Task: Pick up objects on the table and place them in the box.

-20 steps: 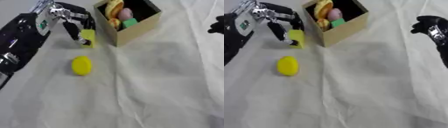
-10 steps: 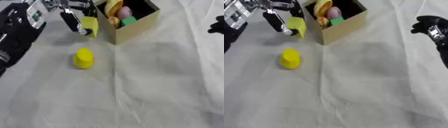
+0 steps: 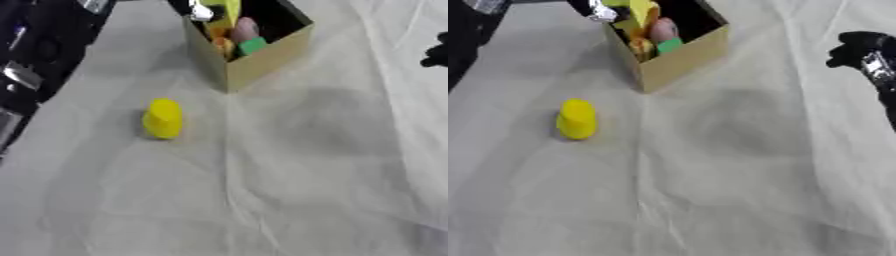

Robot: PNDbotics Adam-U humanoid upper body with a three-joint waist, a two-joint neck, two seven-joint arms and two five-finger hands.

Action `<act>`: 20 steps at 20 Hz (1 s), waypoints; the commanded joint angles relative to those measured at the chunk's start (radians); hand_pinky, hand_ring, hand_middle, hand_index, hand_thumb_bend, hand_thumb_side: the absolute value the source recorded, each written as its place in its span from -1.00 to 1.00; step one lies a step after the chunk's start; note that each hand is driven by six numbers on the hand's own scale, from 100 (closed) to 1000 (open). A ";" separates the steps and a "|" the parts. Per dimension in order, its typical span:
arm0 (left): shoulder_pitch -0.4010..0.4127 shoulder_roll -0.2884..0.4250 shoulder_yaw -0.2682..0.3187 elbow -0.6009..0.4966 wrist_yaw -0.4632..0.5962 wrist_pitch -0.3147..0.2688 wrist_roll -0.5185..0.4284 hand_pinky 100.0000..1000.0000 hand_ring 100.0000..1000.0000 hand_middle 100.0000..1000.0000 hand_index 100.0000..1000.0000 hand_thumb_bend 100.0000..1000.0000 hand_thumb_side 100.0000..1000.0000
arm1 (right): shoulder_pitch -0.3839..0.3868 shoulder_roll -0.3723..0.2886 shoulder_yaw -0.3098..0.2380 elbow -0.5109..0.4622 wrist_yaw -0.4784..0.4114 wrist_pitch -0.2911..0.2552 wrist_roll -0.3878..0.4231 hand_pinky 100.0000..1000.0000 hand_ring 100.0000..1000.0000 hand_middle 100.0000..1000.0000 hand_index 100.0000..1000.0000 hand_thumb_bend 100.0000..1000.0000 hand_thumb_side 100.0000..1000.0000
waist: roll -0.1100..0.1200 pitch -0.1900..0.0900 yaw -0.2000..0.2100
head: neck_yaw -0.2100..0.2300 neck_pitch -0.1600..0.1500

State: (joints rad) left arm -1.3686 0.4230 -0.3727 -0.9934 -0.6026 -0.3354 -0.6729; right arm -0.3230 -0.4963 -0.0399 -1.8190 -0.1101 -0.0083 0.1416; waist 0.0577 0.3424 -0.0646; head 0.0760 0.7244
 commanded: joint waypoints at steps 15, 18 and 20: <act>-0.073 -0.121 0.116 0.213 -0.277 -0.087 0.146 0.70 0.66 0.66 0.91 0.17 -0.15 | -0.039 -0.007 0.006 -0.018 -0.012 0.003 0.011 0.78 0.36 0.24 0.55 -1.00 0.46 | 0.006 0.000 -0.051 | 0.043 -0.027; -0.069 -0.124 0.131 0.222 -0.322 -0.095 0.184 0.68 0.63 0.62 0.88 0.02 -0.24 | -0.039 -0.006 0.006 -0.017 -0.013 0.003 0.011 0.78 0.36 0.24 0.55 -1.00 0.46 | 0.004 -0.002 -0.050 | 0.043 -0.024; -0.065 -0.119 0.138 0.229 -0.332 -0.106 0.205 0.66 0.59 0.57 0.82 -0.06 -0.29 | -0.037 -0.006 0.006 -0.016 -0.013 0.003 0.010 0.78 0.36 0.24 0.55 -1.00 0.46 | 0.002 -0.005 -0.047 | 0.041 -0.020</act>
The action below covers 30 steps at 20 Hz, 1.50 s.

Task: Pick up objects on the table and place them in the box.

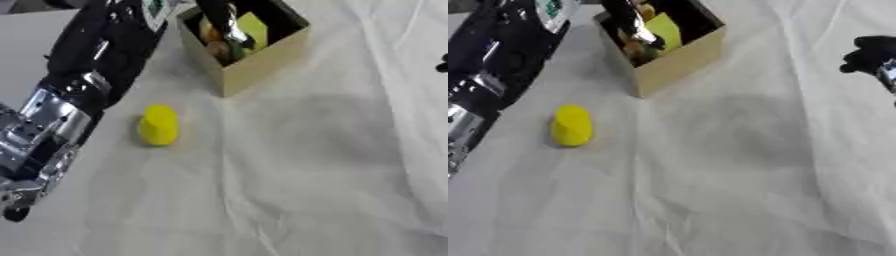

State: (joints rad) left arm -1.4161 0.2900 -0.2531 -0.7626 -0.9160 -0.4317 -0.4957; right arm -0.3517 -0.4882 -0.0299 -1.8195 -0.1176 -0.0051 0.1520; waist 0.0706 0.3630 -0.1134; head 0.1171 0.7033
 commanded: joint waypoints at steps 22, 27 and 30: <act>0.325 0.431 -0.281 -0.493 0.310 -0.082 0.049 0.57 0.47 0.42 0.70 -0.08 -0.19 | 0.033 -0.017 -0.024 -0.010 0.003 0.000 -0.024 0.78 0.36 0.24 0.55 -1.00 0.45 | -0.033 -0.058 0.106 | -0.083 0.026; 0.400 0.506 -0.331 -0.625 0.396 0.003 -0.035 0.60 0.50 0.46 0.73 -0.02 -0.16 | 0.031 -0.016 -0.023 -0.011 0.002 0.000 -0.024 0.78 0.36 0.25 0.55 -1.00 0.45 | -0.035 -0.054 0.106 | -0.080 0.025; 0.413 0.517 -0.339 -0.686 0.451 0.058 -0.089 0.60 0.51 0.48 0.76 -0.04 -0.14 | 0.030 -0.014 -0.022 -0.012 0.001 0.001 -0.023 0.78 0.36 0.25 0.55 -1.00 0.44 | -0.037 -0.052 0.107 | -0.078 0.025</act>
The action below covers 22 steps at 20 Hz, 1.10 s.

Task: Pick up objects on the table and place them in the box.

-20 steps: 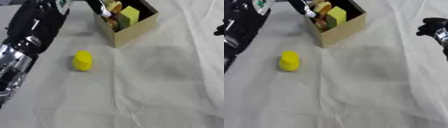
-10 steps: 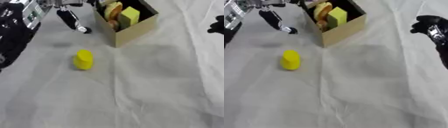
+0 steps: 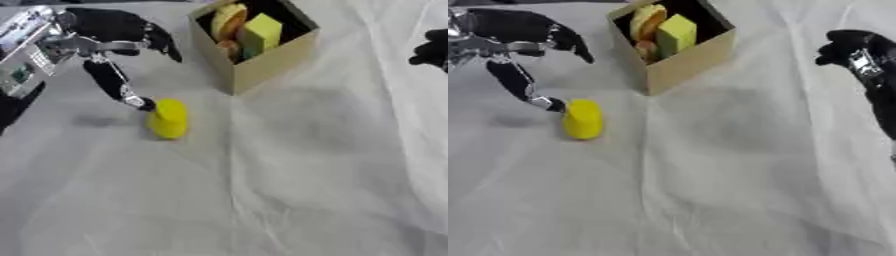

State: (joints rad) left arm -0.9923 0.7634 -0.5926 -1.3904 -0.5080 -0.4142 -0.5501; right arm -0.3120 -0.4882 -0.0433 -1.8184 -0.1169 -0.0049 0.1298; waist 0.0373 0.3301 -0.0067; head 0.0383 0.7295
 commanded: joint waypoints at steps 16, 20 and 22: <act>-0.008 0.023 -0.012 -0.180 0.080 0.285 -0.198 0.40 0.26 0.25 0.67 -0.04 -0.69 | -0.004 -0.012 -0.010 -0.015 -0.002 0.003 -0.001 0.78 0.36 0.25 0.55 -1.00 0.45 | -0.003 -0.017 0.008 | 0.011 -0.005; 0.005 0.003 -0.006 -0.152 0.048 0.298 -0.188 0.47 0.37 0.33 0.66 -0.01 -0.76 | -0.003 -0.009 -0.009 -0.016 -0.004 0.005 0.000 0.78 0.36 0.24 0.55 -1.00 0.45 | -0.004 -0.017 0.009 | 0.013 -0.007; 0.013 -0.004 -0.003 -0.130 0.037 0.299 -0.179 0.47 0.37 0.33 0.64 -0.04 -0.74 | -0.004 -0.008 -0.010 -0.017 -0.004 0.005 0.000 0.78 0.36 0.24 0.55 -1.00 0.45 | -0.005 -0.016 0.008 | 0.014 -0.008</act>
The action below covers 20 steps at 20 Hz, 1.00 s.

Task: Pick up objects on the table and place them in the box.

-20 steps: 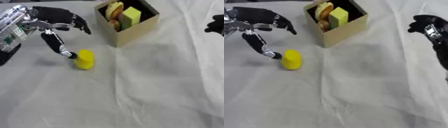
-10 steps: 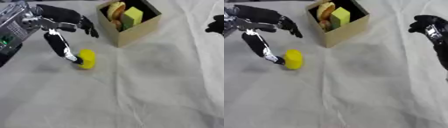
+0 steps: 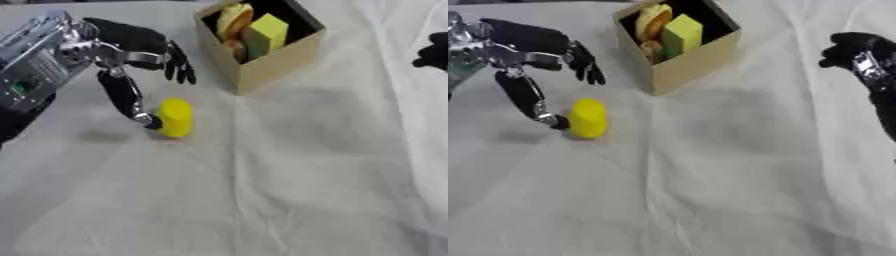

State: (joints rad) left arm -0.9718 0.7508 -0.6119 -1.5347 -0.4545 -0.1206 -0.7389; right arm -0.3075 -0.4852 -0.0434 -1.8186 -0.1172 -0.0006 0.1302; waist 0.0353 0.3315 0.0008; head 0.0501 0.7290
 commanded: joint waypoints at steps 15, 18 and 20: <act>0.012 -0.051 0.031 0.195 -0.126 -0.053 0.061 0.43 0.35 0.35 0.60 -0.18 -0.74 | -0.012 -0.006 -0.010 -0.017 -0.007 0.002 -0.002 0.78 0.37 0.24 0.55 -1.00 0.46 | -0.014 -0.007 -0.004 | 0.007 -0.018; 0.014 -0.060 0.034 0.207 -0.129 -0.055 0.080 0.40 0.31 0.29 0.56 -0.38 -0.68 | -0.011 -0.005 -0.011 -0.017 -0.007 0.002 -0.003 0.78 0.37 0.24 0.55 -1.00 0.46 | -0.015 -0.006 -0.005 | 0.007 -0.018; 0.015 -0.063 0.035 0.199 -0.121 -0.055 0.089 0.41 0.32 0.31 0.59 -0.34 -0.59 | -0.011 -0.005 -0.011 -0.016 -0.007 0.003 -0.004 0.78 0.37 0.24 0.55 -1.00 0.46 | -0.016 -0.005 -0.005 | 0.007 -0.018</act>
State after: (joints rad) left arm -0.9429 0.6737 -0.5937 -1.3264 -0.5788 -0.1750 -0.6597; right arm -0.3080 -0.4782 -0.0434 -1.8187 -0.1183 0.0023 0.1290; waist 0.0221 0.3455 -0.0033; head 0.0546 0.7206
